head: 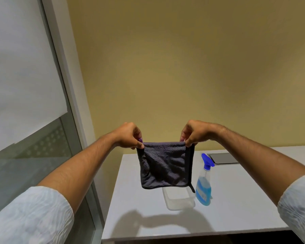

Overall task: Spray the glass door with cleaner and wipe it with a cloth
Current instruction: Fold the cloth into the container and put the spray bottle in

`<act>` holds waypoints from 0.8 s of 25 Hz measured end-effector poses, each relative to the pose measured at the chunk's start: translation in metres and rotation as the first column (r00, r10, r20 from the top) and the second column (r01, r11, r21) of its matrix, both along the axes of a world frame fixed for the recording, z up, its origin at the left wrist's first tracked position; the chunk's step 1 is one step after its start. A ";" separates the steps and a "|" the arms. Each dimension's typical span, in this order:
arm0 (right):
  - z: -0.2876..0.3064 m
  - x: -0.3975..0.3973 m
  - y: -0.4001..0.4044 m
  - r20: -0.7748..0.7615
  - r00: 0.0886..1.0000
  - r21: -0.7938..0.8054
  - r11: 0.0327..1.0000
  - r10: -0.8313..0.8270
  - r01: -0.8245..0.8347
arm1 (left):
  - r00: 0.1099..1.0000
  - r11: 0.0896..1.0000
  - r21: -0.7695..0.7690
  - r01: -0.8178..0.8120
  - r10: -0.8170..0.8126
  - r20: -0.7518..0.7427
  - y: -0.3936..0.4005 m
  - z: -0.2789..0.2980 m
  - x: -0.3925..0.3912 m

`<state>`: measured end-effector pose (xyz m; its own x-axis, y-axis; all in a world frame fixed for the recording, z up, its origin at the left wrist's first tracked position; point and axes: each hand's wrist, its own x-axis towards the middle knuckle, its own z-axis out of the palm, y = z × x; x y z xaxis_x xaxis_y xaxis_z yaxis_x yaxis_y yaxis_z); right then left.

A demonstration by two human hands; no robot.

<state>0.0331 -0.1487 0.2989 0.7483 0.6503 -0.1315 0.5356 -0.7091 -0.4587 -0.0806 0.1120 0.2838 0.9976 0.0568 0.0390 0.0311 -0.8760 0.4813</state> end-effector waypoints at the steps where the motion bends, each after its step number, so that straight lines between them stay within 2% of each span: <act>1: -0.001 0.010 0.005 0.004 1.000 -0.003 1.000 -0.015 0.015 | 1.000 1.000 -0.006 0.011 -0.011 -0.007 0.006 0.000 0.013; 6: -0.012 0.050 0.020 0.034 0.999 -0.047 0.998 -0.035 0.036 | 0.998 0.998 0.002 0.071 -0.071 0.001 0.021 -0.003 0.067; 10: -0.023 0.075 0.024 0.028 0.998 -0.171 0.984 0.062 -0.057 | 0.995 0.994 0.029 0.104 -0.104 -0.008 0.016 -0.012 0.097; 13: -0.029 0.091 0.023 0.018 0.990 -0.248 0.960 0.139 -0.131 | 0.992 0.983 0.134 0.124 -0.126 0.008 0.009 -0.017 0.116; 17: -0.026 0.114 0.014 -0.005 0.980 -0.215 0.957 0.200 -0.197 | 0.989 0.968 0.221 0.117 -0.134 0.066 -0.006 -0.019 0.137; 20: -0.016 0.124 0.010 0.045 0.968 -0.102 0.965 0.245 -0.240 | 0.979 0.965 0.227 0.130 -0.161 0.124 -0.021 -0.014 0.152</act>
<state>0.1573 -0.1382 0.2830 0.5777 0.7998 -0.1634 0.7199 -0.5935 -0.3599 0.0712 0.0910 0.2702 0.9781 -0.1142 0.1742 -0.1589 -0.9497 0.2697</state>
